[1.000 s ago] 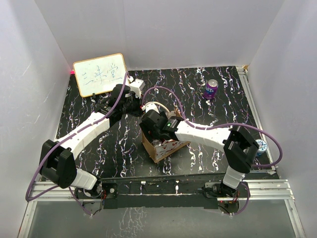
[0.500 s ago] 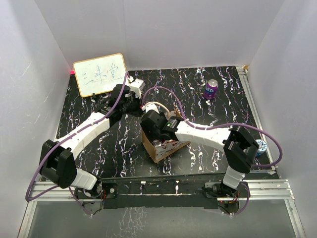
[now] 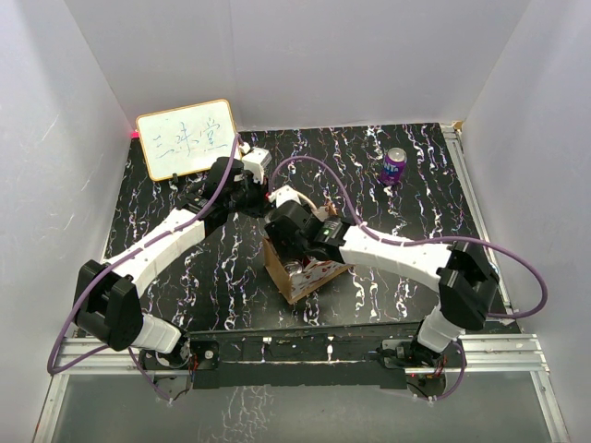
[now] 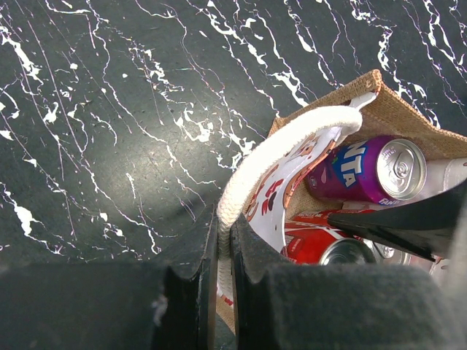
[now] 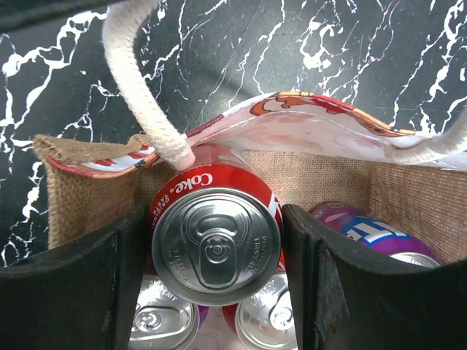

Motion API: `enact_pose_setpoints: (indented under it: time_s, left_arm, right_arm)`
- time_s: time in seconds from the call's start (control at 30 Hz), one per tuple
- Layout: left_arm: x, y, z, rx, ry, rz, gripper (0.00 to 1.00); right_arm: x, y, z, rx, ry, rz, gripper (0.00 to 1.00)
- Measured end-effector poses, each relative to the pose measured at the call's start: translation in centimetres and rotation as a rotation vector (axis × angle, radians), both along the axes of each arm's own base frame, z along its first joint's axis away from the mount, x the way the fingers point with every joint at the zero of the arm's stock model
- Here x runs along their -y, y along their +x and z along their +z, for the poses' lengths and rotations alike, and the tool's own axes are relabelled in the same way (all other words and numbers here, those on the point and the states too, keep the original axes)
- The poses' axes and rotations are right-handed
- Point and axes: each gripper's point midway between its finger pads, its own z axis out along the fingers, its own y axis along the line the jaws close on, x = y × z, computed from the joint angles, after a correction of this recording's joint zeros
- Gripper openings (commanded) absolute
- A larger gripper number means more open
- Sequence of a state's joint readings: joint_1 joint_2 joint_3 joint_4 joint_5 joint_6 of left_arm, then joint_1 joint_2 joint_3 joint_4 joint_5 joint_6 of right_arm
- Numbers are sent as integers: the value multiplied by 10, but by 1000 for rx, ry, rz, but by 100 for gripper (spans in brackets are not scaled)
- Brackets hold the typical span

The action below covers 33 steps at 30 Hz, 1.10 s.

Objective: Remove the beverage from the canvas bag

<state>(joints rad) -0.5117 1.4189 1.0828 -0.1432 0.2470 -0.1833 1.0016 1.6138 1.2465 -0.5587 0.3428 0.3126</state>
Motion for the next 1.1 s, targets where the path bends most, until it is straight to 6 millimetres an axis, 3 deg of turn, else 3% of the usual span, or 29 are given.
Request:
enact_pose_setpoints:
  time_s: [0.33, 0.6, 1.1]
  left_arm:
    - [0, 0, 0, 0, 0, -1, 0]
    - [1, -1, 0, -3, -2, -5, 0]
    - [1, -1, 0, -5, -4, -6, 0]
  right_arm:
    - [7, -6, 33, 40, 76, 0, 30]
    - [24, -16, 75, 103, 174, -24, 30]
    - [77, -23, 143, 281, 292, -132, 26]
